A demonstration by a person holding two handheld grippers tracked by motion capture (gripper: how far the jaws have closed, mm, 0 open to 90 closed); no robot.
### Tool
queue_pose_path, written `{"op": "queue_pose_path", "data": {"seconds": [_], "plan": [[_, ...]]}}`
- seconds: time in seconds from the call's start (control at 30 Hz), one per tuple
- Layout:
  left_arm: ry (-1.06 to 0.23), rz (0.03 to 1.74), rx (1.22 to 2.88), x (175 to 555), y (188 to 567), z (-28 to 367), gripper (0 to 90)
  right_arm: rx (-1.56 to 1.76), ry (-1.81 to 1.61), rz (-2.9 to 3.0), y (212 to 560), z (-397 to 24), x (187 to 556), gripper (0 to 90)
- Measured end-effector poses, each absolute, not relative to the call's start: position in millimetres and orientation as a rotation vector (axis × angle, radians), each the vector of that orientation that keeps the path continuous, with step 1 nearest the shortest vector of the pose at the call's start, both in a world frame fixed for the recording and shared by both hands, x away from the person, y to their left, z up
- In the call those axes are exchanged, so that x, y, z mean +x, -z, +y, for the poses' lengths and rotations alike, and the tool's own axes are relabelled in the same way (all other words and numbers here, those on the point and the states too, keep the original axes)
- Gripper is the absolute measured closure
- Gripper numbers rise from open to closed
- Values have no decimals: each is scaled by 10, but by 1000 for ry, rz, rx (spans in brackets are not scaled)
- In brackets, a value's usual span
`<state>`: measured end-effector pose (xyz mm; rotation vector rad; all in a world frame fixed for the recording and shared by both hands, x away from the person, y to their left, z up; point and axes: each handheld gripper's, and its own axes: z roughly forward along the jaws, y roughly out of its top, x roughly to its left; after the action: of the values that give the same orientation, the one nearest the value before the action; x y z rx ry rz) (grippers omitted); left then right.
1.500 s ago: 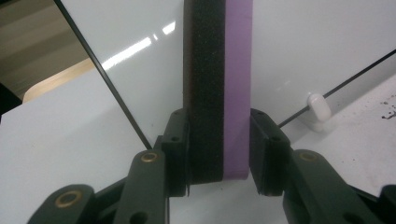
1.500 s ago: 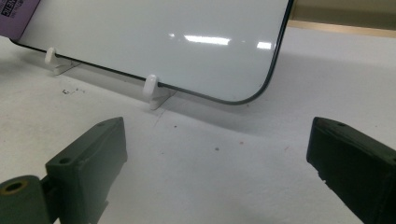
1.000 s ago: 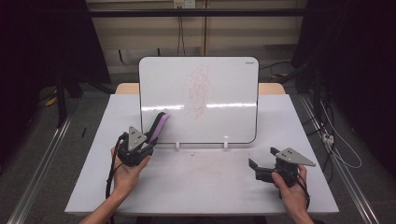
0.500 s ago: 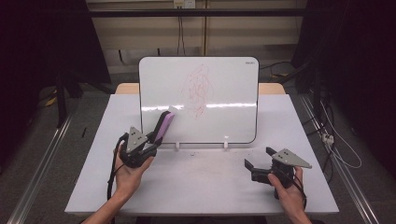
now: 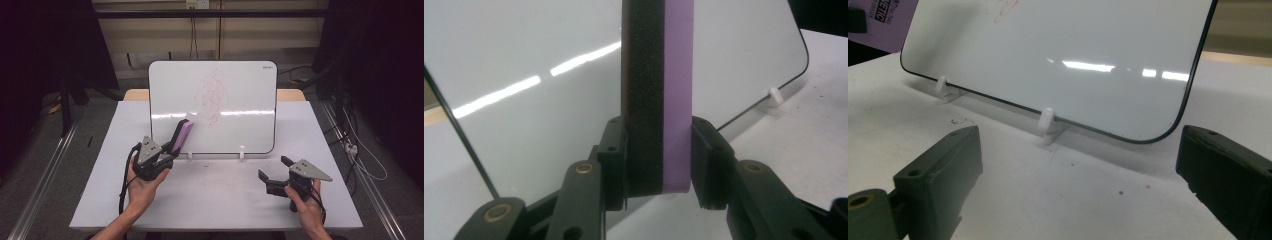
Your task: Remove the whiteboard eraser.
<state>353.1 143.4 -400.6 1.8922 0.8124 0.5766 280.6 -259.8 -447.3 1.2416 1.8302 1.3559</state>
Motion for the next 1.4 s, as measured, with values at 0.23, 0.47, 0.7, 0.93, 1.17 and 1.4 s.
{"op": "queue_pose_path", "data": {"seconds": [0.23, 0.47, 0.7, 0.93, 1.17, 1.4], "plan": [[-568, 769, 1896, 3515, 3949, 1349, 633, 1219, -1349, 1881, 4427, -2465, 2859, 52], [-548, 750, 1874, 3591, 3878, 1224, 634, 1195, -1376, 1869, 4329, -2321, 2980, 94], [-504, 750, 1830, 3693, 3767, 1065, 633, 1123, -1557, 1819, 4210, -2134, 3165, 46], [-480, 735, 1791, 3722, 3683, 953, 634, 1065, -1666, 1767, 4061, -1966, 3328, 38], [-447, 733, 1757, 3712, 3685, 822, 634, 1049, -1787, 1682, 3910, -1796, 3513, 44], [-399, 755, 1746, 3713, 3761, 768, 633, 1095, -1921, 1595, 3935, -1656, 3625, 84]]}}
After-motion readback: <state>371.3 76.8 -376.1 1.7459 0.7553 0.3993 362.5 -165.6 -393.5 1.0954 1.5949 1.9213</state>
